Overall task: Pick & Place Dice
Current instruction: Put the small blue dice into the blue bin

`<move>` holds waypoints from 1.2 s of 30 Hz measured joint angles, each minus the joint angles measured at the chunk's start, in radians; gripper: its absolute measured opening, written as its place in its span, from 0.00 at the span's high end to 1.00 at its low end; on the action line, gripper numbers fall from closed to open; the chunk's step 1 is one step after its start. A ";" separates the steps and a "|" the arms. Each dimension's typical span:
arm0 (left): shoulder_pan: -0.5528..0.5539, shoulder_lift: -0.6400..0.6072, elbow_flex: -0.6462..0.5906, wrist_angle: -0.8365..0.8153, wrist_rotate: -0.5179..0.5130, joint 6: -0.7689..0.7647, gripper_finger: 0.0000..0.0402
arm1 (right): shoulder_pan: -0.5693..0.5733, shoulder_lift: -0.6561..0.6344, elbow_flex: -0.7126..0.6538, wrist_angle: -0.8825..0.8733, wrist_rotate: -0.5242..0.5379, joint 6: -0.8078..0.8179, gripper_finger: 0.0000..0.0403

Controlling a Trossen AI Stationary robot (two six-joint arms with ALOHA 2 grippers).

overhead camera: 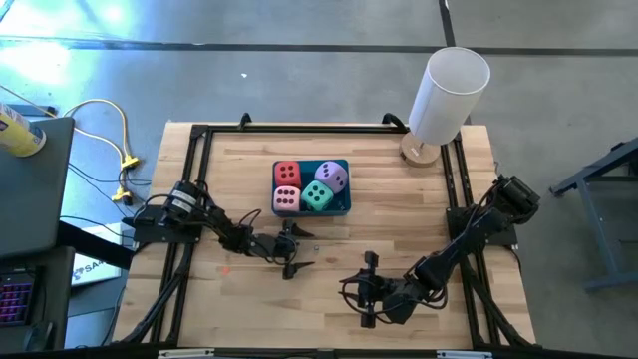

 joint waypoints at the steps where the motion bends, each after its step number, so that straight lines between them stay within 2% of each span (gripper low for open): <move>1: 0.000 0.000 0.000 0.000 0.001 -0.006 0.00 | 0.000 0.000 0.000 0.000 0.001 0.000 0.72; 4: 0.000 0.000 0.000 0.000 -0.020 -0.007 0.00 | 0.000 0.000 0.000 0.000 0.001 0.000 0.72; 30: 0.000 0.000 0.001 -0.001 0.014 -0.037 0.00 | 0.000 -0.001 0.000 0.000 0.001 0.003 0.72; 36: 0.000 0.000 0.002 -0.003 0.014 -0.036 0.04 | -0.004 -0.001 0.000 0.000 0.001 0.001 0.72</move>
